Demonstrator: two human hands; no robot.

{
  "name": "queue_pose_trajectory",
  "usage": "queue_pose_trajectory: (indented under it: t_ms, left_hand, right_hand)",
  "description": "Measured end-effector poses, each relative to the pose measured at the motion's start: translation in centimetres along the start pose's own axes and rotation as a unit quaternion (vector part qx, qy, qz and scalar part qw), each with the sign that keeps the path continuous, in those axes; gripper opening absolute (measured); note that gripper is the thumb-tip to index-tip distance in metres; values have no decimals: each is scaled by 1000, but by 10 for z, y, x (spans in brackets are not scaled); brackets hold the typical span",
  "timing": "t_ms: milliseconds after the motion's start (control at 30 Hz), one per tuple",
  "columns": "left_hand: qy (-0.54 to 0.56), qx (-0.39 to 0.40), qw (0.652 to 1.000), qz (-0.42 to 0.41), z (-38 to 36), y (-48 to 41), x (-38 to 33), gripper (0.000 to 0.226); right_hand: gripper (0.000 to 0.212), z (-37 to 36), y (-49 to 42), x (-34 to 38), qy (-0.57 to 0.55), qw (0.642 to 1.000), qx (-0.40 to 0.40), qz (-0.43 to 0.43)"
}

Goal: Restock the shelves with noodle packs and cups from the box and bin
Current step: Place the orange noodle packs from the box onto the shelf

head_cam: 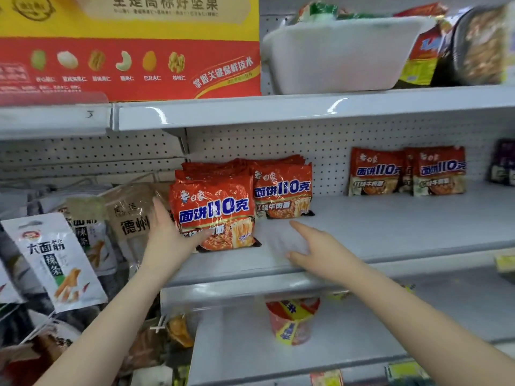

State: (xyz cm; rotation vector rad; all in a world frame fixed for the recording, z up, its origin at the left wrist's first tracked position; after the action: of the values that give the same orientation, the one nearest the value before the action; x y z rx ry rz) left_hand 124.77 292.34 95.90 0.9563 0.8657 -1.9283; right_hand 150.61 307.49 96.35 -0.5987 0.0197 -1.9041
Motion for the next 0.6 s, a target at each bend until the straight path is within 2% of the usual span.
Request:
queue_pose_trajectory:
  t_ms: [133, 200, 267, 367, 500, 600]
  left_hand:
    - [-1, -54, 986, -158, -27, 67, -53, 101]
    - [-18, -46, 977, -207, -58, 106, -76, 88]
    - [-24, 17, 970, -242, -99, 142, -92, 78]
    - [-64, 172, 953, -241, -172, 196, -109, 69]
    - [-128, 332, 890, -287, -266, 284, -138, 72]
    - [-139, 398, 852, -311, -321, 352, -158, 68]
  right_hand:
    - [74, 24, 45, -24, 25, 998, -50, -8]
    - [74, 37, 78, -37, 27, 998, -55, -21]
    - [74, 52, 117, -53, 38, 997, -54, -38]
    - [76, 76, 187, -79, 62, 994, -47, -83]
    - [77, 102, 300, -123, 93, 979, -16, -179]
    - [80, 115, 384, -154, 102, 962, -17, -252]
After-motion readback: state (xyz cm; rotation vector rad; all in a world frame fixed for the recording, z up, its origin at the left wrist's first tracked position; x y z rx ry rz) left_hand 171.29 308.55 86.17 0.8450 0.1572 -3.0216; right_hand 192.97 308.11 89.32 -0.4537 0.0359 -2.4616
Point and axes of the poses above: each hand's wrist, its own y-axis away from the middle knuckle, its own z-axis out of the back of the hand, x = y × z, the point moved 5 cm from there along -y, towards the middle knuckle, and after that the axes turned 13 degrees about z, right-handed, at the moved point
